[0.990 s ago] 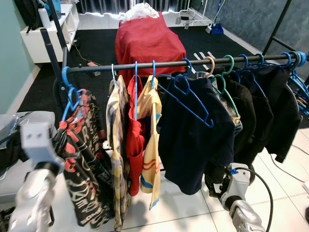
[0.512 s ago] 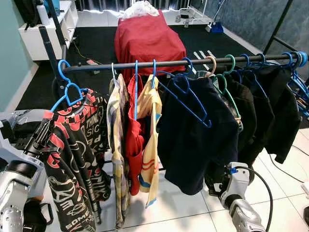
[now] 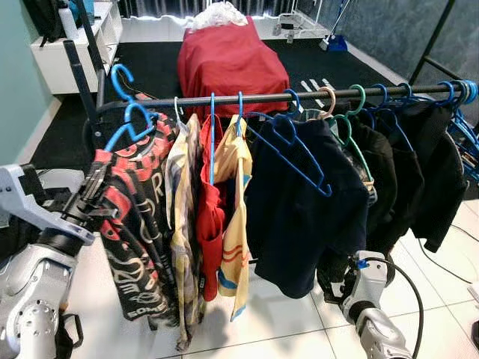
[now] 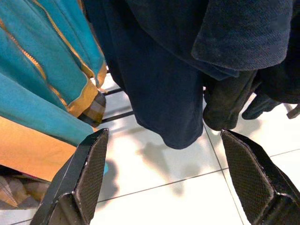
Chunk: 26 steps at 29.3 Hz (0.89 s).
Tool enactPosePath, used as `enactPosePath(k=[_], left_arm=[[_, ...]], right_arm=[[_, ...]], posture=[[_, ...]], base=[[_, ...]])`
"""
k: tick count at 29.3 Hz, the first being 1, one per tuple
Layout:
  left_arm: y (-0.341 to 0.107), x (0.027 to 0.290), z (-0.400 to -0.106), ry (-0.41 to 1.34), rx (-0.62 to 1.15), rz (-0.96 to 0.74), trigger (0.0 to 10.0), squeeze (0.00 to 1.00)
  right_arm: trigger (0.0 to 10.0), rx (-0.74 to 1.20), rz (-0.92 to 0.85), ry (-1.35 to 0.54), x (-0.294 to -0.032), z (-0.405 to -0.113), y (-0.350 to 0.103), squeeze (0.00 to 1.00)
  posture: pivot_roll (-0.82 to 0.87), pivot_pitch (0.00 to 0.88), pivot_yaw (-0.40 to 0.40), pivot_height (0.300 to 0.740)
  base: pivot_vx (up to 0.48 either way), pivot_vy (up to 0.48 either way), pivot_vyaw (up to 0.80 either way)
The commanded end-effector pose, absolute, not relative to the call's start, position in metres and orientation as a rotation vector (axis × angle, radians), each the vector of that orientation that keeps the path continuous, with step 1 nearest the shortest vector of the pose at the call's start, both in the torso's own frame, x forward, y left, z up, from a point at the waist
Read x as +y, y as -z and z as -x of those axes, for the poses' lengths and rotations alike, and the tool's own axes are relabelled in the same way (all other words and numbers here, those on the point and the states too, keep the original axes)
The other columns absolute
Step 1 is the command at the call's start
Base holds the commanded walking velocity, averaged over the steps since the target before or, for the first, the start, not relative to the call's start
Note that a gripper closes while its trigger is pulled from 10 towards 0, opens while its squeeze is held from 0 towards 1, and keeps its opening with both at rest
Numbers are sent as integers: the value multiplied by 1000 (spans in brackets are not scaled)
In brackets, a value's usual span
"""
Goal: Hang hanger
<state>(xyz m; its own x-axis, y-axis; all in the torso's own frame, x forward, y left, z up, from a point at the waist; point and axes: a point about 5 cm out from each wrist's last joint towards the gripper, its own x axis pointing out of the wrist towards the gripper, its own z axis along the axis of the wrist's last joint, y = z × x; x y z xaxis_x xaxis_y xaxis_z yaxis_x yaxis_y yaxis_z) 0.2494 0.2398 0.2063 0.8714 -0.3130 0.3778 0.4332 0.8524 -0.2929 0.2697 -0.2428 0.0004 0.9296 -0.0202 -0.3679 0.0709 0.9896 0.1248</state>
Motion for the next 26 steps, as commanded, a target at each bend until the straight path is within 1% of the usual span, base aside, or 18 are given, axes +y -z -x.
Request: enactPosePath(k=[1, 3, 5, 6, 7, 8, 12, 13, 16, 17, 19, 20, 21, 22, 23, 25, 26], left_arm=[[-213, 238, -244, 473, -353, 376, 10000, 0], [-203, 261, -233, 451, -328, 407, 10000, 0], [-203, 261, -233, 451, -328, 407, 10000, 0], [-200, 268, -228, 452, -326, 428, 10000, 0], [-200, 268, -228, 452, -326, 428, 10000, 0], [-198, 269, -221, 493, -315, 440, 10000, 0], [-198, 269, -221, 493, -315, 440, 10000, 0], [-194, 272, -213, 531, -294, 438, 10000, 0], [-194, 272, -213, 531, -294, 438, 10000, 0], [-192, 284, -208, 508, -287, 425, 10000, 0], [-192, 284, -208, 508, -287, 425, 10000, 0], [-190, 307, -196, 503, -261, 397, 10000, 0], [-190, 307, -196, 503, -261, 397, 10000, 0], [-190, 326, -185, 504, -232, 370, 10000, 0], [-190, 326, -185, 504, -232, 370, 10000, 0], [-197, 354, -161, 507, -189, 310, 10000, 0], [-200, 362, -156, 492, -188, 299, 10000, 0]], right_arm=[[10000, 394, -147, 60, -245, -265, 4, 0], [10000, 392, -149, 60, -244, -265, 4, 0], [10000, 392, -149, 60, -244, -265, 4, 0], [10000, 390, -149, 59, -244, -266, 3, 0], [10000, 390, -149, 59, -244, -266, 3, 0], [10000, 389, -150, 57, -243, -266, 3, 0], [10000, 389, -150, 57, -243, -266, 3, 0], [10000, 383, -149, 55, -243, -267, 2, 0], [10000, 383, -149, 55, -243, -267, 2, 0], [10000, 366, -158, 45, -241, -269, 0, 0], [10000, 366, -158, 45, -241, -269, 0, 0], [10000, 319, -179, -38, -241, -272, -8, 0], [10000, 319, -179, -38, -241, -272, -8, 0], [10000, 269, -197, -126, -243, -275, -18, 0], [10000, 269, -197, -126, -243, -275, -18, 0], [10000, 211, -190, -277, -253, -277, -38, 0], [10000, 207, -178, -304, -256, -277, -42, 0]], posture=[[-27, 101, -19, 740], [-24, 103, -23, 740], [-24, 103, -23, 740], [-24, 103, -23, 740], [-24, 103, -23, 740], [-24, 105, -25, 740], [-24, 105, -25, 740], [-28, 103, -25, 740], [-28, 103, -25, 740], [-26, 103, -23, 740], [-26, 103, -23, 740], [-27, 105, -20, 740], [-27, 105, -20, 740], [-32, 107, -21, 740], [-32, 107, -21, 740], [-29, 106, -22, 740], [-29, 106, -22, 740]], base=[[0, 0, 0], [0, 0, 0], [0, 0, 0], [0, 0, 0], [0, 0, 0], [0, 0, 0], [0, 0, 0], [0, 0, 0], [0, 0, 0], [0, 0, 0], [0, 0, 0], [0, 0, 0], [0, 0, 0], [0, 0, 0], [0, 0, 0], [0, 0, 0], [0, 0, 0]])
